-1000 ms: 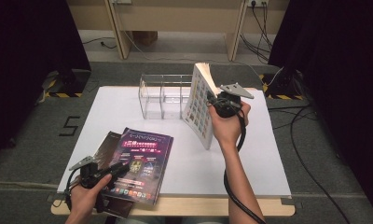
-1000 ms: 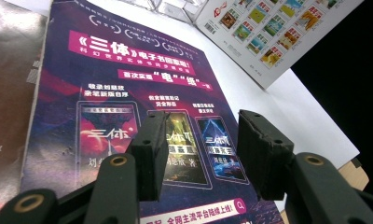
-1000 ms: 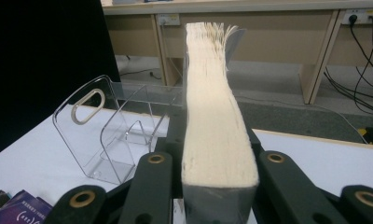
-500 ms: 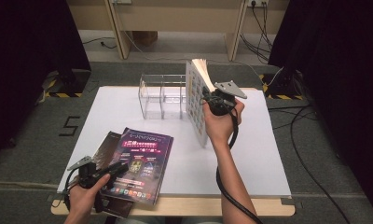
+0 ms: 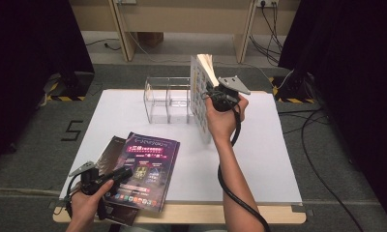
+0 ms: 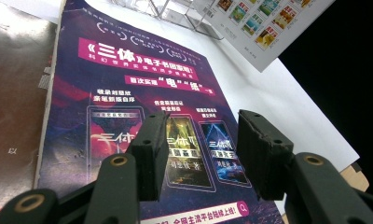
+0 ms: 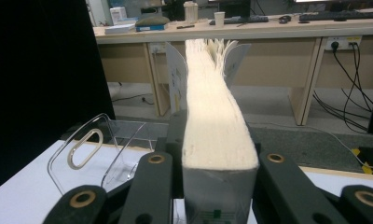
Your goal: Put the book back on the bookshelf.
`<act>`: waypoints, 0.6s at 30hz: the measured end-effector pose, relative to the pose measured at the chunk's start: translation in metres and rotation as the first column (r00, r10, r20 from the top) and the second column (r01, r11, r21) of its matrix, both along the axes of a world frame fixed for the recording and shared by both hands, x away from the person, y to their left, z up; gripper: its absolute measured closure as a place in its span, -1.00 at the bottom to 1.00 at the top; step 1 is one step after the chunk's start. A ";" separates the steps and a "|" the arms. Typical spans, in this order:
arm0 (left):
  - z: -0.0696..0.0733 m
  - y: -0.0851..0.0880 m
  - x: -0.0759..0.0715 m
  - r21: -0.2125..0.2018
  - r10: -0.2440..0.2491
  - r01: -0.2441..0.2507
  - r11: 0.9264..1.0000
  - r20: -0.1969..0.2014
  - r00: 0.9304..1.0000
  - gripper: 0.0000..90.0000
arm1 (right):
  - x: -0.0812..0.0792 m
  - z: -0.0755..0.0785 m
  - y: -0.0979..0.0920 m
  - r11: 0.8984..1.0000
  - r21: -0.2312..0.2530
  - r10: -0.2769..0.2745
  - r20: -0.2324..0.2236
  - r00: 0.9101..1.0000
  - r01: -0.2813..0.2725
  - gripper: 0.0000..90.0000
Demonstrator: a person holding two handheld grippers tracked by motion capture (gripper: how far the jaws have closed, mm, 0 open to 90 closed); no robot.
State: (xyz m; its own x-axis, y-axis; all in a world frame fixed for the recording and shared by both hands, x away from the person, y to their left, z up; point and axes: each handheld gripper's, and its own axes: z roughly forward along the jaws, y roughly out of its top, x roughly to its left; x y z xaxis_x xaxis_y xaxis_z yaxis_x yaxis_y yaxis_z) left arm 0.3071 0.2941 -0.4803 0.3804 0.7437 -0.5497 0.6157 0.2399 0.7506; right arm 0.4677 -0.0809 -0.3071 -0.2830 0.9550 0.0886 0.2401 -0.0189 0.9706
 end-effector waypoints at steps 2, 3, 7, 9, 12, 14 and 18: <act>0.000 0.000 0.000 0.000 -0.002 0.002 1.000 0.000 1.000 0.17 | 0.001 0.000 0.000 1.000 0.002 -0.004 -0.003 1.000 0.004 0.66; 0.000 0.000 0.000 0.001 -0.001 0.001 1.000 0.000 1.000 0.17 | 0.002 0.000 0.001 1.000 0.005 -0.006 0.000 1.000 0.006 0.66; 0.000 0.000 0.000 0.002 0.000 0.000 1.000 0.000 1.000 0.17 | 0.007 -0.001 0.002 1.000 0.009 -0.007 -0.002 1.000 0.007 0.66; -0.001 0.000 0.000 0.002 0.000 0.000 1.000 0.000 1.000 0.17 | 0.010 -0.001 0.003 1.000 0.012 -0.011 -0.005 1.000 0.011 0.66; 0.000 0.000 0.000 0.001 0.001 -0.001 1.000 0.000 1.000 0.17 | 0.014 -0.001 0.005 1.000 0.013 -0.014 -0.005 1.000 0.014 0.66; 0.000 0.000 0.000 -0.003 0.002 -0.002 1.000 0.000 1.000 0.17 | 0.017 -0.001 0.006 1.000 0.014 -0.019 -0.006 1.000 0.019 0.66; -0.001 0.001 0.001 -0.005 0.005 -0.005 1.000 -0.002 1.000 0.18 | 0.025 0.001 0.009 1.000 0.021 -0.023 -0.005 1.000 0.023 0.66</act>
